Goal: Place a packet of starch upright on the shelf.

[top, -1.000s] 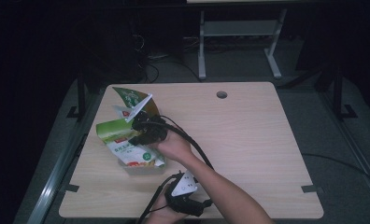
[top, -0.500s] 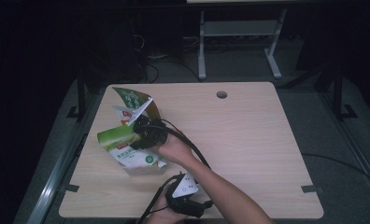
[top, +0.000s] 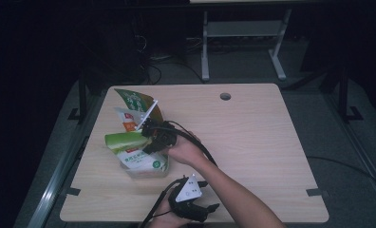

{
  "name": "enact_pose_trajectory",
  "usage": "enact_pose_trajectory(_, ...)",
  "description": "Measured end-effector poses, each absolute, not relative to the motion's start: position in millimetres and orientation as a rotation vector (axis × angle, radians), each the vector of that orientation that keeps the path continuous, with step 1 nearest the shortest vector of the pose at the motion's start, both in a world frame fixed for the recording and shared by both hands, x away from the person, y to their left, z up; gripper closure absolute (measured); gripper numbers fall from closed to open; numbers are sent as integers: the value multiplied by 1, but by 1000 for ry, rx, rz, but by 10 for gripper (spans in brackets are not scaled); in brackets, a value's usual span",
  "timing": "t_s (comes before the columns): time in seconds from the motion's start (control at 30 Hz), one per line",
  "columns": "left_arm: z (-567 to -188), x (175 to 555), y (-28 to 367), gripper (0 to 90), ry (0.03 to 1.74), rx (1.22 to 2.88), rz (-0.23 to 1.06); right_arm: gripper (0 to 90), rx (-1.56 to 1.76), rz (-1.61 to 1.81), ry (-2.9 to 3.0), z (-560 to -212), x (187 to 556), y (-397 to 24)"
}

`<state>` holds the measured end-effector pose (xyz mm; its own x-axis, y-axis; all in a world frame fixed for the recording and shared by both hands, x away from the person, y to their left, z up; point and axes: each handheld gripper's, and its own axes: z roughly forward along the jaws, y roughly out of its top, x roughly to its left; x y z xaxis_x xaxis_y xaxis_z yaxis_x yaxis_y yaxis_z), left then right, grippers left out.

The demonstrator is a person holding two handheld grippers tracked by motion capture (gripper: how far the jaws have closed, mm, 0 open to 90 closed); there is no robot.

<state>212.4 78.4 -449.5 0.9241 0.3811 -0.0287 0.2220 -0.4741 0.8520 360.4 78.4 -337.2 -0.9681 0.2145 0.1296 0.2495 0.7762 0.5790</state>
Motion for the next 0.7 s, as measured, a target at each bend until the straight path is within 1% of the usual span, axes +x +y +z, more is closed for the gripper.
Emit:
enact_pose_trajectory(0.13,-450,211,78,255,440,2080,187,893,-389,-956,-2889,-343,363,70)
enact_pose_trajectory(0.37,-449,212,79,256,430,2085,204,883,-414,-969,-2844,-348,367,62)
enact_pose_trajectory(0.53,-449,213,80,256,441,2072,200,767,-415,-1014,-2817,-346,365,55)
enact_pose_trajectory(0.7,-447,216,83,256,446,2066,214,702,-432,-1069,-2791,-340,366,39)
